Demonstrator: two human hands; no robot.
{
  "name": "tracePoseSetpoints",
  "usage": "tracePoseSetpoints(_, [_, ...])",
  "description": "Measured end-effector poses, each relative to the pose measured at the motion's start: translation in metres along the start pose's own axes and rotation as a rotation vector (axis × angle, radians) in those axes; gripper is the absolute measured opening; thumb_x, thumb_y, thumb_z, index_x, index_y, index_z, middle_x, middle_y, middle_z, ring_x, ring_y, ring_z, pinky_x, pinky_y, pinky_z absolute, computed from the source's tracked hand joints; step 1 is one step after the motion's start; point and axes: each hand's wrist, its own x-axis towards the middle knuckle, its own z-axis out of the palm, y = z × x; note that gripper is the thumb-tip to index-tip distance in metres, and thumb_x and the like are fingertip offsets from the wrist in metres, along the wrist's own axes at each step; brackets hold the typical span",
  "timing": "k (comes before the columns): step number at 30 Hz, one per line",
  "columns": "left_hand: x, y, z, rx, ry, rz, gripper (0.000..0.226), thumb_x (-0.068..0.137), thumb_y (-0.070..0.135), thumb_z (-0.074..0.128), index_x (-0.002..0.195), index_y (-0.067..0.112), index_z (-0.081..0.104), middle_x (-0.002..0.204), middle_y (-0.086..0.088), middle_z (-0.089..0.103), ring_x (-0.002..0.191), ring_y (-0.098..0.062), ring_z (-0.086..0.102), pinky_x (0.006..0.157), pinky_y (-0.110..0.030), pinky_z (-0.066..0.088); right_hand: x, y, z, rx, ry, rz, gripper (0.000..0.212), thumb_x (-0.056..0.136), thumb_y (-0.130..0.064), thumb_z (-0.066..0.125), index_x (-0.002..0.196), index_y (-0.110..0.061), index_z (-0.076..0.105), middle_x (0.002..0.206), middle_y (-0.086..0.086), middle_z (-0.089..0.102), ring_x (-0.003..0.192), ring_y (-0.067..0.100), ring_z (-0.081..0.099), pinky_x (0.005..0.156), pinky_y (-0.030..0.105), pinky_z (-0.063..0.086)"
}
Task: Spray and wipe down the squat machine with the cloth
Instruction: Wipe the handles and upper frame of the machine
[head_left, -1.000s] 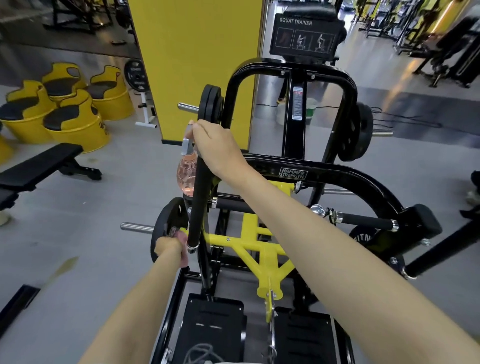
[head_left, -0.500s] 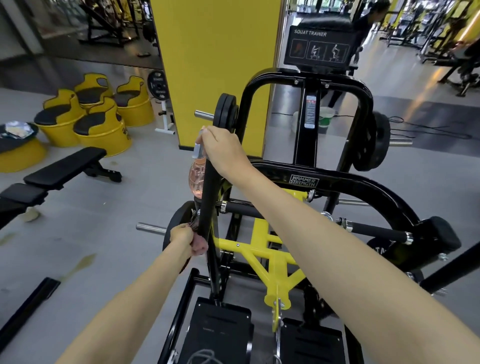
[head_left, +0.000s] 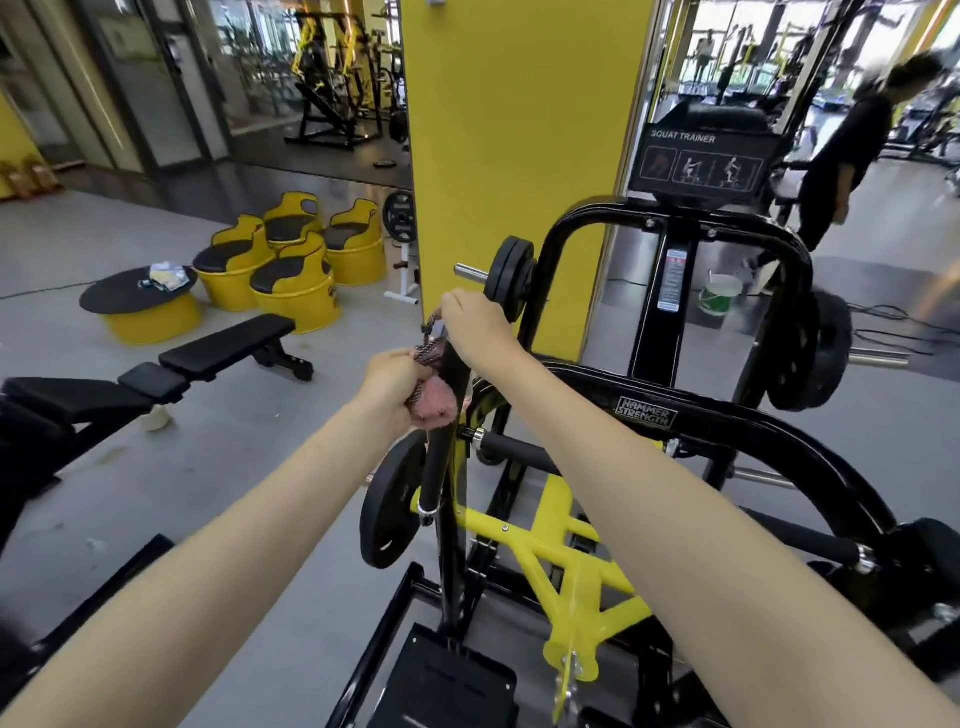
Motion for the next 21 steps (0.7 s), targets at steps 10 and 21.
tracePoseSetpoints(10, [-0.034, 0.003, 0.033, -0.029, 0.251, 0.56, 0.025, 0.09, 0.006, 0.054, 0.086, 0.03, 0.056, 0.092, 0.001, 0.064, 0.092, -0.019, 0.064, 0.082, -0.039, 0.055, -0.014, -0.004, -0.013, 0.011, -0.08, -0.046, 0.073, 0.091, -0.069, 0.006, 0.145, -0.03, 0.038, 0.15, 0.009, 0.039, 0.137, 0.033, 0.035, 0.112, 0.056, 0.022])
tracePoseSetpoints(21, [-0.007, -0.061, 0.032, 0.079, 0.375, 0.809, 0.023, 0.091, 0.0, 0.051, 0.102, 0.02, 0.049, 0.107, -0.012, 0.056, 0.095, -0.016, 0.058, 0.082, -0.026, 0.05, -0.016, -0.003, -0.012, 0.031, -0.103, -0.043, 0.073, 0.093, -0.067, 0.009, 0.151, -0.026, 0.024, 0.154, 0.01, 0.031, 0.142, 0.029, 0.027, 0.116, 0.053, 0.017])
